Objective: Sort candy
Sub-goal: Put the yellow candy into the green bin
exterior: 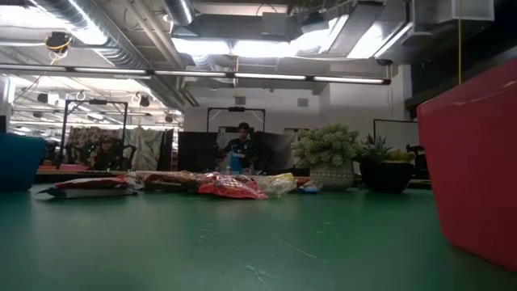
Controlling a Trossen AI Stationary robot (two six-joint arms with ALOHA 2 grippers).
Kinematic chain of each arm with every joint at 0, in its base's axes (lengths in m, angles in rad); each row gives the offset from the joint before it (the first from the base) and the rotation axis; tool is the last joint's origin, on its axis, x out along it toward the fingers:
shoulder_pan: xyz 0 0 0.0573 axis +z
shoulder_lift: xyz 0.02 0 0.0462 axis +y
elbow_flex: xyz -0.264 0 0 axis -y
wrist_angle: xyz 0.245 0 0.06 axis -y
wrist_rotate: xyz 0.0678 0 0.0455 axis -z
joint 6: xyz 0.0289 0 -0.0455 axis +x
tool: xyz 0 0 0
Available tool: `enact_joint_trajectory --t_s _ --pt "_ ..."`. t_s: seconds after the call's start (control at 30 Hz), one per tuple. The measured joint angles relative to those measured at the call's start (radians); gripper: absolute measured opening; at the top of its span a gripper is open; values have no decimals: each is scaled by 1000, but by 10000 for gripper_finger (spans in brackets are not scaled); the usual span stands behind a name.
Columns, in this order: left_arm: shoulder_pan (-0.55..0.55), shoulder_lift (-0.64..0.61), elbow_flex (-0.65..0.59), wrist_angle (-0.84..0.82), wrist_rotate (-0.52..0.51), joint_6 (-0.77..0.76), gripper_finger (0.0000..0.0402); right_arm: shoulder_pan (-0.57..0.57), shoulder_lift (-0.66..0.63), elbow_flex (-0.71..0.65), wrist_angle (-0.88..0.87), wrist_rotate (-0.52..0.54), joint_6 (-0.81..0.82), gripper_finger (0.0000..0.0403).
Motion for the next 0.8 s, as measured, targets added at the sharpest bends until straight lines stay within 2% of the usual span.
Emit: enact_joint_trajectory --t_s 0.2,0.37,0.57,0.8 --pt "22 0 0 6 0 0 195 102 0 0 -107 42 158 2" --pt "37 0 0 5 0 0 195 131 0 0 -122 42 195 19" --pt "75 0 0 -10 1 1 195 130 0 0 -124 42 190 58" --pt "135 0 0 -126 15 1 195 130 0 0 -124 42 187 113"
